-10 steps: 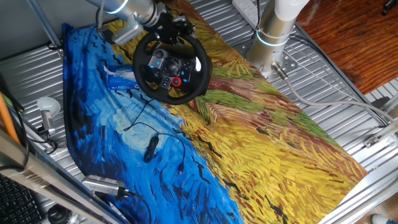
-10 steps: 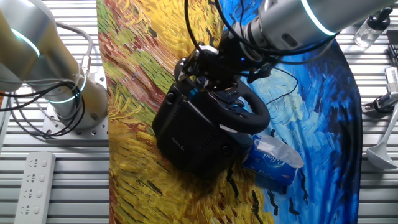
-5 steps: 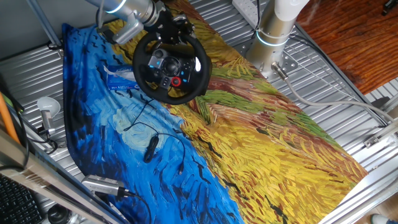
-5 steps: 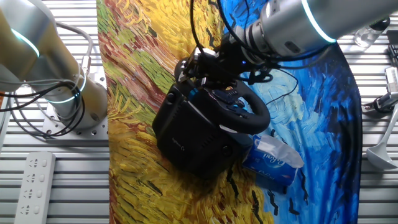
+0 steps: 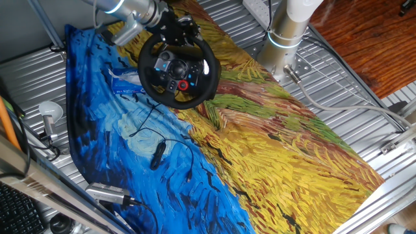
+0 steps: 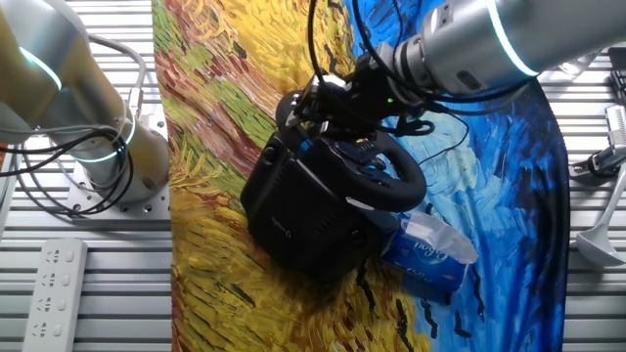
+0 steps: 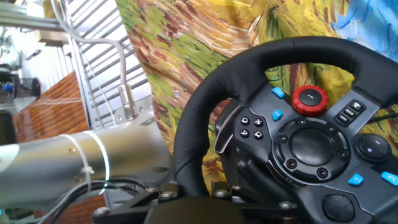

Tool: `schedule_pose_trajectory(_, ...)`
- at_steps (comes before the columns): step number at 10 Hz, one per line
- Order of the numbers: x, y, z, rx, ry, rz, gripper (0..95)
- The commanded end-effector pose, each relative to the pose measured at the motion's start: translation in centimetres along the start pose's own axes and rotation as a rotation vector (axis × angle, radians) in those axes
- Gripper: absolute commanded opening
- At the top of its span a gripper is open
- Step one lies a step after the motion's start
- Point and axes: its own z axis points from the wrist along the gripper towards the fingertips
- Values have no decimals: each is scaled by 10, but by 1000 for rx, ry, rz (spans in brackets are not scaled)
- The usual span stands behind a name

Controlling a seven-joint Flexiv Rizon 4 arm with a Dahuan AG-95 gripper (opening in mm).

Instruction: Rotate the steering wheel 90 degrees clockwise

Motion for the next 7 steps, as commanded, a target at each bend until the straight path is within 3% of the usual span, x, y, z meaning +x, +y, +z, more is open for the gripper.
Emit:
schedule_pose_trajectory(1,1,-3,4,-8,-7,-3,0)
schedule_pose_trajectory(3,-1,-4,5,-69,-52,16,380)
schedule_pose_trajectory(5,-1,-4,5,-83,-46,20,760)
schedule_pose_trajectory(7,-1,-4,5,-80,-38,21,760)
